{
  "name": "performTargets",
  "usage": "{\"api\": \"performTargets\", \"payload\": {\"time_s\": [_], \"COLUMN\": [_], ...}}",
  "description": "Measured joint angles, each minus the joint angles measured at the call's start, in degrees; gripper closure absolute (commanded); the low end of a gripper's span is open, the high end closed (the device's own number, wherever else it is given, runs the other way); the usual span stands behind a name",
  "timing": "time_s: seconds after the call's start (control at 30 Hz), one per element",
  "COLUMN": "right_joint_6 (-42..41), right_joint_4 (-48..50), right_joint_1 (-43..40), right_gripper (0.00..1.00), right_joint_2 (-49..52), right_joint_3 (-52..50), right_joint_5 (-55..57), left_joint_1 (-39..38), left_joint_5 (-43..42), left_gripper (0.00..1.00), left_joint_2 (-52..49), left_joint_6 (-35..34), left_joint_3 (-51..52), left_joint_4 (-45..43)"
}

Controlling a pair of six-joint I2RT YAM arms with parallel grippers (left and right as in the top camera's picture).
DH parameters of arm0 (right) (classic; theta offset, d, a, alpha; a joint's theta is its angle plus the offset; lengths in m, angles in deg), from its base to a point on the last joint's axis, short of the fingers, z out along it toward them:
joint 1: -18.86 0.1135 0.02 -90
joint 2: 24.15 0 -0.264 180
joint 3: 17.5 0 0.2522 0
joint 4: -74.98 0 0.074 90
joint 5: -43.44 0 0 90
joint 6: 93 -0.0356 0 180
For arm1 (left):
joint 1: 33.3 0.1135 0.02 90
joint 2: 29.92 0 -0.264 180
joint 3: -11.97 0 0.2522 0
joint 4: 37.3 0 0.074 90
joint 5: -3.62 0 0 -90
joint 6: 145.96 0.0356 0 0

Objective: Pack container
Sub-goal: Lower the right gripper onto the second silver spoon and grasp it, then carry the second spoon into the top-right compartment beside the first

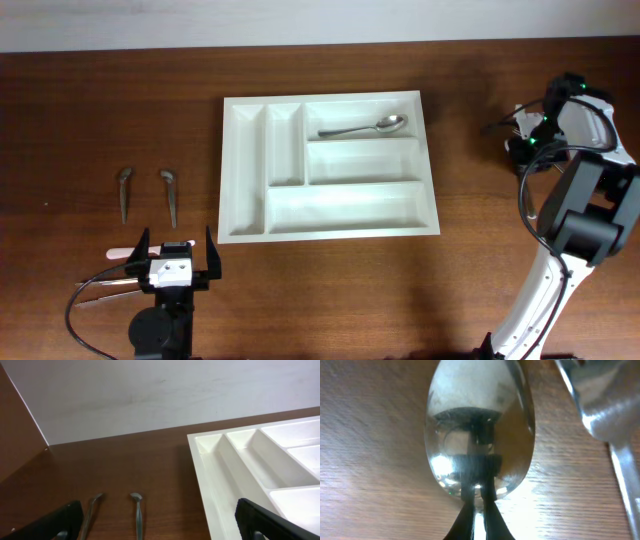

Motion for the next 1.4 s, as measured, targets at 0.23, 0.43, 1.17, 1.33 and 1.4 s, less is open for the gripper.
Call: {"api": "performTargets", "payload": {"time_s": [0.23,0.43,1.17,1.33,1.4], "right_joint_6": [-12.6,-24.3,-92.1,-105.0,-108.3], "right_joint_4": [-6.6,-7.6,-3.4,-3.4,-3.4], "right_joint_1": [4.3,8.2,29.7,35.2,36.8], "right_gripper": [0.96,0.96,0.96,0.96,0.96], "right_joint_2": [2.1,2.1,2.1,2.1,2.1], "right_joint_3": [13.1,27.9,34.3,34.3,34.3], "right_joint_5": [-3.7,-9.7,-14.4,-8.0,-5.5], "left_joint_1": [0.0,0.0,0.0,0.0,0.0], "left_joint_5": [0.0,0.0,0.0,0.0,0.0], "left_gripper": [0.01,0.01,0.01,0.01,0.01], "left_joint_2": [0.0,0.0,0.0,0.0,0.0], "left_joint_6": [0.0,0.0,0.0,0.0,0.0], "left_joint_3": [0.0,0.0,0.0,0.0,0.0], "left_joint_4": [0.0,0.0,0.0,0.0,0.0]}}
